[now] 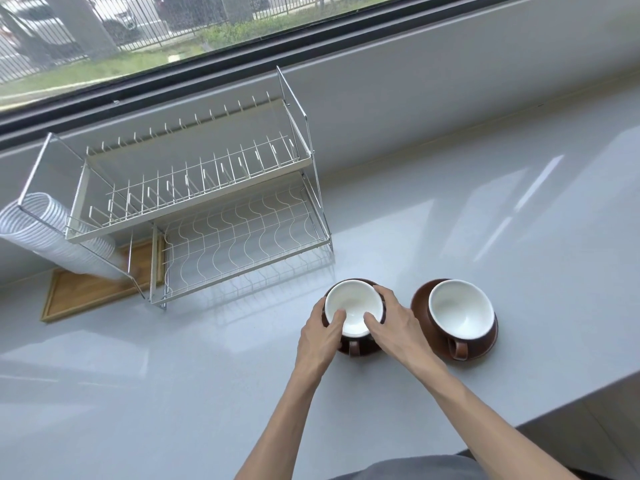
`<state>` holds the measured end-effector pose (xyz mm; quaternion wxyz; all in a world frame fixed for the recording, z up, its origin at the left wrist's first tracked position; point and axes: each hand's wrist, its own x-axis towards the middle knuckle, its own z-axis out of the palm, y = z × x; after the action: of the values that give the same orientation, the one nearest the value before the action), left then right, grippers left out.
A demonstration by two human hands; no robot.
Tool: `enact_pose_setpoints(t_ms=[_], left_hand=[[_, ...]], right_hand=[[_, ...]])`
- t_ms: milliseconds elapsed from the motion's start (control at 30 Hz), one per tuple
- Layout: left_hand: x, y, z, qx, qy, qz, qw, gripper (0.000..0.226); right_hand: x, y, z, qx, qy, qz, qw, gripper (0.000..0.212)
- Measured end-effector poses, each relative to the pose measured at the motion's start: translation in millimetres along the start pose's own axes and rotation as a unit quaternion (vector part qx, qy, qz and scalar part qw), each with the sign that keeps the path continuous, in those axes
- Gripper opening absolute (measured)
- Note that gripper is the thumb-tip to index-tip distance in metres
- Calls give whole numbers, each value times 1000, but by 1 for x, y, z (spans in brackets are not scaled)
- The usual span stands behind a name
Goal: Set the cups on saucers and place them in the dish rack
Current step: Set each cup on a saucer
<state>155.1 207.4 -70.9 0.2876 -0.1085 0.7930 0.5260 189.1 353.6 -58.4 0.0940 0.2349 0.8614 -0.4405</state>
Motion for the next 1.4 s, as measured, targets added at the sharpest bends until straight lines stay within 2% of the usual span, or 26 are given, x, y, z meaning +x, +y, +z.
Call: enact_pose_setpoints(t_ms=[433,667,867,1067,1233,1400], left_hand=[[0,-4,3,13,-6,9,1000,56],[5,-6,0,24,11,5,1000,60],[6,-8,-7,38,61,15,997,42],[12,-11,-10,-20,29,-15,999,49],[16,-10,-9,-52,20,-25,998,71],[22,-13,-9,-56,20,-16,998,49]], right_hand=[[3,13,0,-25,-3,-3,1000,55],[10,15,-1,-60,15,0,998,43],[21,16,-6,-45,45,-3,998,41],[31,14,-5,-32,-2,13,999,41],[35,16,-5,-36,-38,44,998,43],[35,15,-5,-22,-34,43,998,39]])
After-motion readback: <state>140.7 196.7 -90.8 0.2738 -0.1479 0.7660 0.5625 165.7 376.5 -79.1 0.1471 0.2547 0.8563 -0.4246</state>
